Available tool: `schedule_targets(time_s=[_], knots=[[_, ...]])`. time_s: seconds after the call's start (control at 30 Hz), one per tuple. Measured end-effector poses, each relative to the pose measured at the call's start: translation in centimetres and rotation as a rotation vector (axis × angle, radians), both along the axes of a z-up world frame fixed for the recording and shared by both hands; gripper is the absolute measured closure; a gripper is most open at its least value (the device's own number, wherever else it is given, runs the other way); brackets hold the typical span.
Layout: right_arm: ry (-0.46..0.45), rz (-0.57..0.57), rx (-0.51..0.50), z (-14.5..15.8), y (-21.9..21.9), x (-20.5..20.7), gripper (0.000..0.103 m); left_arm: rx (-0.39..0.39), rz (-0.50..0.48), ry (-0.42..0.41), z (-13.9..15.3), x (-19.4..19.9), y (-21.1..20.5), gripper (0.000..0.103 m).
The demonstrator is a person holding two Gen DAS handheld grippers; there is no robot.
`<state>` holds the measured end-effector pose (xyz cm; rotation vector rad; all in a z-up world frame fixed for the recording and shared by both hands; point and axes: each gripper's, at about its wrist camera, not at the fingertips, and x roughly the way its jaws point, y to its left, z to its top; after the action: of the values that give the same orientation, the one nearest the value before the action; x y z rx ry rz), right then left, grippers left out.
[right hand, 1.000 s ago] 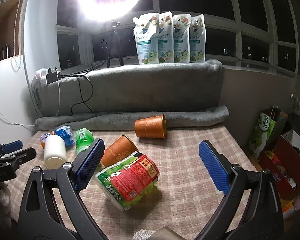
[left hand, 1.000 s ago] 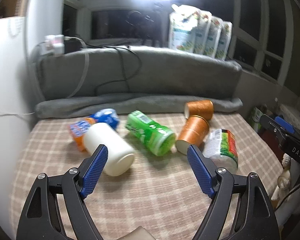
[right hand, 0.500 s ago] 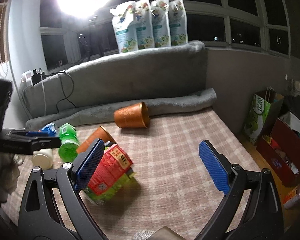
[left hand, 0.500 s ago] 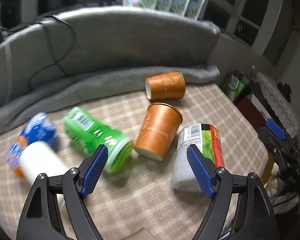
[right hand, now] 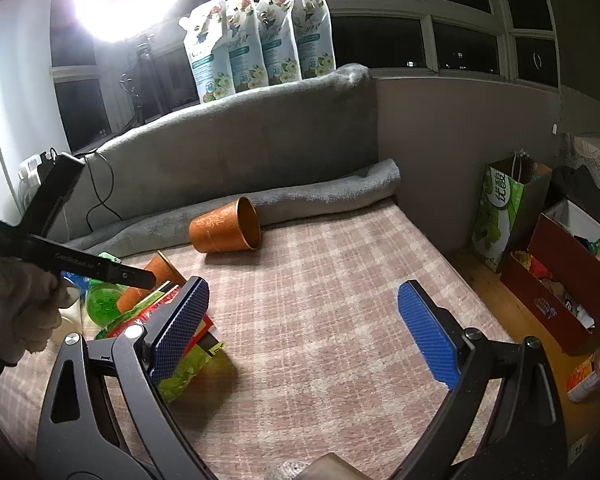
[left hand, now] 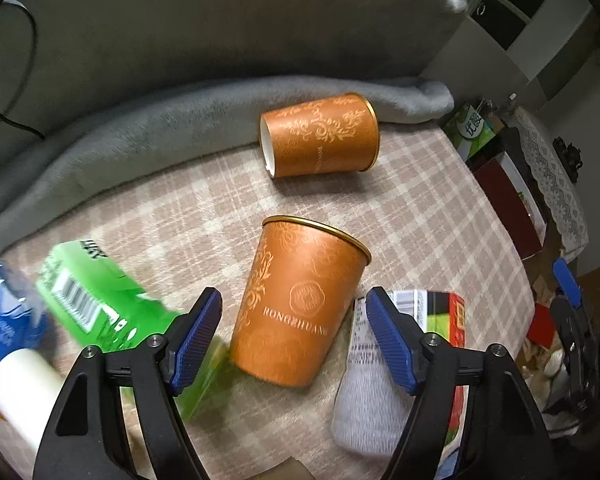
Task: Flip cup upright
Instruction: 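Move the left gripper to the sideways orange cup and close on it, then rotate the held orange cup opening-up with the left gripper and lift it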
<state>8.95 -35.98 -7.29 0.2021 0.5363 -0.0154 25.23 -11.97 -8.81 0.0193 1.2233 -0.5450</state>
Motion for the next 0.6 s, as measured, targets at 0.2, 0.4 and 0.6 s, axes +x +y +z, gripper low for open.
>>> schedule_targets(time_s=[0.2, 0.4, 0.6], knots=[[0.006, -0.019, 0.004, -0.3, -0.7, 0.1, 0.006, 0.002, -0.027, 0.058, -1.0, 1.5, -0.5, 0.030], [0.019, -0.034, 0.013, -0.8, -1.1, 0.3, 0.006, 0.001, -0.047, 0.080, -1.5, 2.3, -1.3, 0.030], [0.027, -0.042, 0.017, -1.0, -1.5, 0.4, 0.006, 0.029, -0.069, 0.058, -2.0, 2.3, -2.1, 0.034]])
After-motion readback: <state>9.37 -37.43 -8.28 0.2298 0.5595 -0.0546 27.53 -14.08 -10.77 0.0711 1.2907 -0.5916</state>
